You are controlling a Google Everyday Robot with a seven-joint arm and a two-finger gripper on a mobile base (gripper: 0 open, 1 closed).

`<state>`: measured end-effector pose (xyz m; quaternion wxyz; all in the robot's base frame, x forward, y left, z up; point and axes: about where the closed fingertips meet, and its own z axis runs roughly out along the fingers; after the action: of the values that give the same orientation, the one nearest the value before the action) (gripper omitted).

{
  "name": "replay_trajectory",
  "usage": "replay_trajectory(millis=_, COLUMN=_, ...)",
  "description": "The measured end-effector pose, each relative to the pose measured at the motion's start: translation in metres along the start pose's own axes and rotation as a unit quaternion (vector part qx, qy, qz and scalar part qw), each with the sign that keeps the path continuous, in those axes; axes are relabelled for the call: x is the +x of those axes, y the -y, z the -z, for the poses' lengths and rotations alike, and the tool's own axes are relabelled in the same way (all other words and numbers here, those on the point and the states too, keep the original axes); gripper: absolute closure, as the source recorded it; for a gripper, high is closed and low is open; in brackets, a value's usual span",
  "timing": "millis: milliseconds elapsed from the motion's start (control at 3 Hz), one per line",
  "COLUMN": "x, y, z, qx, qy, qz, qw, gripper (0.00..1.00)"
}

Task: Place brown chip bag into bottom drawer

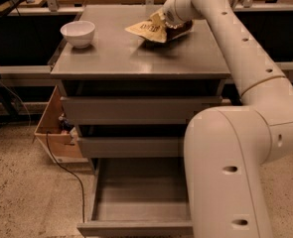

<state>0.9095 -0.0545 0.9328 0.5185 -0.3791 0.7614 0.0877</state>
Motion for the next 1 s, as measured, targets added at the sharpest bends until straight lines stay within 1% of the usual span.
replay_trajectory(millis=333, x=-0.015, y=-0.022, z=0.026, qx=-0.023, qy=0.004, qz=0.040, qw=0.9989, gripper=1.00)
replay_trajectory(millis=667, x=-0.010, y=-0.052, z=0.049, qx=-0.053, qy=-0.009, qz=0.058, qw=0.9969, gripper=1.00)
replay_trajectory(millis=1000, x=0.005, y=-0.093, z=0.067, qx=-0.093, qy=-0.027, qz=0.081, qw=0.9920, gripper=0.77)
